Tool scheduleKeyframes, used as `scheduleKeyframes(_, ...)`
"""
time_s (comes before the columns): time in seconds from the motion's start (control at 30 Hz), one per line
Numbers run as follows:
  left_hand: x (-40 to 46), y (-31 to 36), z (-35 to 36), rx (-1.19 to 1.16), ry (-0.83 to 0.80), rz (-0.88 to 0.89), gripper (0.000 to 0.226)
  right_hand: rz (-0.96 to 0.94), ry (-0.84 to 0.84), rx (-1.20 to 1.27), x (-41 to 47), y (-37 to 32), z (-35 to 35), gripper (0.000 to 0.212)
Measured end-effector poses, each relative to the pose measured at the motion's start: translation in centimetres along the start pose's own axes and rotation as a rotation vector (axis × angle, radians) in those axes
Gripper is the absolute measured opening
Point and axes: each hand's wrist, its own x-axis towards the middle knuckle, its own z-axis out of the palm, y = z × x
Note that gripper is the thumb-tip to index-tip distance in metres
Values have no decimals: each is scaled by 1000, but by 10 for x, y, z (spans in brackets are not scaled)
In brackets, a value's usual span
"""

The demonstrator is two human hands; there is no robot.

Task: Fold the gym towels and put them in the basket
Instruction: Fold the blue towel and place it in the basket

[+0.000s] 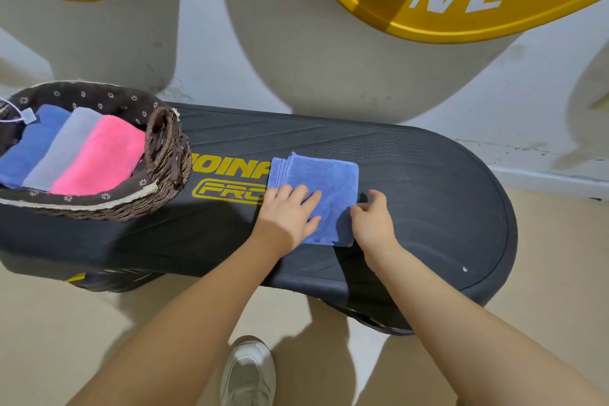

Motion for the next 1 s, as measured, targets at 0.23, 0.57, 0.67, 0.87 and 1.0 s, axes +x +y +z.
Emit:
scheduleKeyframes(0.23, 0, -11, -5, -441, -224, -91, 42, 59, -103, 50, -4, -9, 8, 11)
scheduleKeyframes(0.57, 2, -40, -18, -1434, -371, -509, 22, -405, -98, -438, -23, -36, 50, 22)
scheduleKeyframes(0.67, 2, -48, -22, -1524, -326, -548, 25, -466, -146, -509, -25, -41, 59, 29)
scheduleKeyframes(0.87, -6, -52, -3, -792, 64, -306, 44, -479, -285, -560, -17, -42, 71, 12)
scheduleKeyframes(1.0, -9, -61, 10, -280, 195, 45, 41, -378, -338, -428, -10, -46, 69, 18)
